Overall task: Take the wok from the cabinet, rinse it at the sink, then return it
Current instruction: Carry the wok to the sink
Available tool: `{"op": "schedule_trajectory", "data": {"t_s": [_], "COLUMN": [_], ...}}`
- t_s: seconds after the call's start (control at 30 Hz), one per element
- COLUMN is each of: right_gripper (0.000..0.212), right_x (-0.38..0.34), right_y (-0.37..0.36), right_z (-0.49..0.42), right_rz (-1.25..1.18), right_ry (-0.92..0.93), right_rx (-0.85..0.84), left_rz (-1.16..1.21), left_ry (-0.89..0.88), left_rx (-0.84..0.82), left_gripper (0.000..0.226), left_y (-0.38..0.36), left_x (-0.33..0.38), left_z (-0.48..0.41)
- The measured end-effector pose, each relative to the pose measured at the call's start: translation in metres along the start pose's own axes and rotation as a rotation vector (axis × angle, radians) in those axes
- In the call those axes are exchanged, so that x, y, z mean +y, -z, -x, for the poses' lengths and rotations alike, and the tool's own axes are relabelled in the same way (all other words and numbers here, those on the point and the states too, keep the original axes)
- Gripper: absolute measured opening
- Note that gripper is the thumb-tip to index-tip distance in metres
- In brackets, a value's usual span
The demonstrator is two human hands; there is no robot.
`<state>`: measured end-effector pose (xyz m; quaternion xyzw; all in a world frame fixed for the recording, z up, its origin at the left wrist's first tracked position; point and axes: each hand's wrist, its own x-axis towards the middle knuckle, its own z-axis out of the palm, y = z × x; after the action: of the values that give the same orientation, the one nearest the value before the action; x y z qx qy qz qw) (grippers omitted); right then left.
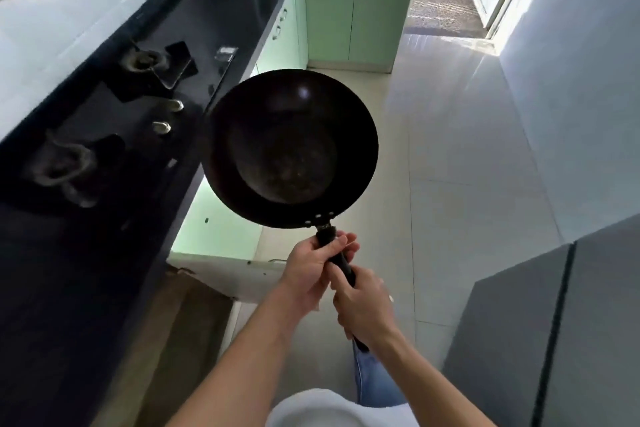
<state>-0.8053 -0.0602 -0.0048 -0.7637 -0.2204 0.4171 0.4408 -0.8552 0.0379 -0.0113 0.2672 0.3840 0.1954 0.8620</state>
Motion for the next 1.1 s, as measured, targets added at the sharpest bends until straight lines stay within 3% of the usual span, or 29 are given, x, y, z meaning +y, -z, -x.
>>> {"op": "schedule_trajectory", "data": {"t_s": [0.53, 1.1], "right_gripper": [0.044, 0.046], "right_x": [-0.050, -0.101], "right_y": [0.163, 0.217], "right_z": [-0.192, -0.364], "right_rz": [-0.021, 0.080], "right_ry": [0.045, 0.077], "right_rx": [0.034, 0.085], "left_rz": [-0.043, -0.057], "left_ry": [0.014, 0.028], "left_rx": [-0.010, -0.008], "left_gripper": [0.039, 0.039], "left_y": [-0.169, -0.231], "left_x": [0.040, 0.106], "left_z": [-0.189, -0.354]}}
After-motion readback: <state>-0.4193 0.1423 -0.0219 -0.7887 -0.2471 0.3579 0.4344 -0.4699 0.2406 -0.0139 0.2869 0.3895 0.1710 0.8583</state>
